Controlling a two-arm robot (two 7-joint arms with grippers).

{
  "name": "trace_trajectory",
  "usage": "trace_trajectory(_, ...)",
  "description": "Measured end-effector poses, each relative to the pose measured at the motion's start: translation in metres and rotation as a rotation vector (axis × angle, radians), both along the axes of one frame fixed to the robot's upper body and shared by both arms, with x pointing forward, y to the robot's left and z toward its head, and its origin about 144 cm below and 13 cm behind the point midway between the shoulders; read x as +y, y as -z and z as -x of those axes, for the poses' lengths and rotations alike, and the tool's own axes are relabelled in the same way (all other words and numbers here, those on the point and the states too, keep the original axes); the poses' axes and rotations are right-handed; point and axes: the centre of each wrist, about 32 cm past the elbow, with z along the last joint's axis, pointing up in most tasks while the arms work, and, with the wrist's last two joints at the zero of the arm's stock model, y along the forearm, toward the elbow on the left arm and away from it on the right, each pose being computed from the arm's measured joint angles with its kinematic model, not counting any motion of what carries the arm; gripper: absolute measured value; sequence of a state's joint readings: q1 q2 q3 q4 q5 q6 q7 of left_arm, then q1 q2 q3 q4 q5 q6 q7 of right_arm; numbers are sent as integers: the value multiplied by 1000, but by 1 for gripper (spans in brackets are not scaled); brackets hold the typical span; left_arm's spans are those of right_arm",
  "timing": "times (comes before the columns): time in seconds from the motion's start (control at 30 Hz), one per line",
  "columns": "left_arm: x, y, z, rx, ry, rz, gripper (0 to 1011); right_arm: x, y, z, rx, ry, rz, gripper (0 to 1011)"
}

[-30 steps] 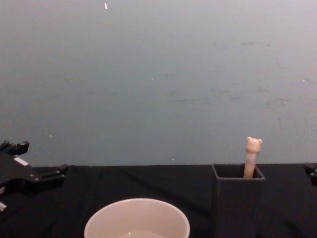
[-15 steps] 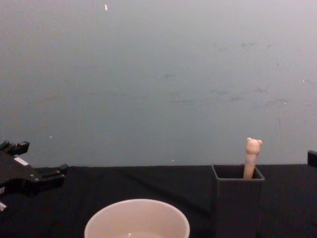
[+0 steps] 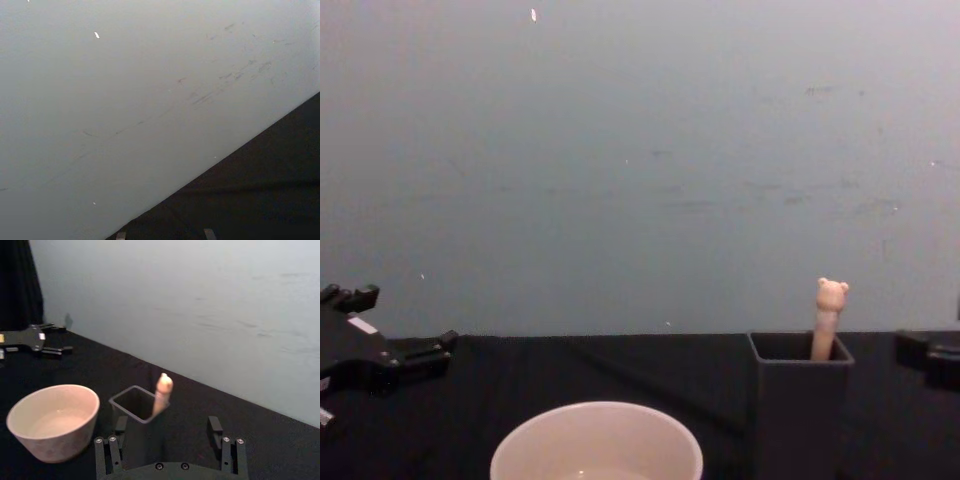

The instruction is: Pick up the stirring spoon with one hand, stir inside the cup, then place it back in its original position.

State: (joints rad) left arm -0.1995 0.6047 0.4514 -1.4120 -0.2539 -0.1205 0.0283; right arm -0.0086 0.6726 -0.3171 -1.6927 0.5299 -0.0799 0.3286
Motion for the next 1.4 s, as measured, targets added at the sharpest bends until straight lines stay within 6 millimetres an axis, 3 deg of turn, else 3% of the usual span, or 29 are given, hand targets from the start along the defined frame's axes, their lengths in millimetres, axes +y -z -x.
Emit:
trace_trajectory(0.73, 0, 0, 0, 0, 0, 0, 1001, 21, 1, -50, 43, -66, -18, 1000)
trace_trajectory(1.4, 0, 0, 0, 0, 0, 0, 1001, 24, 1, -73, 79, -69, -27, 1000)
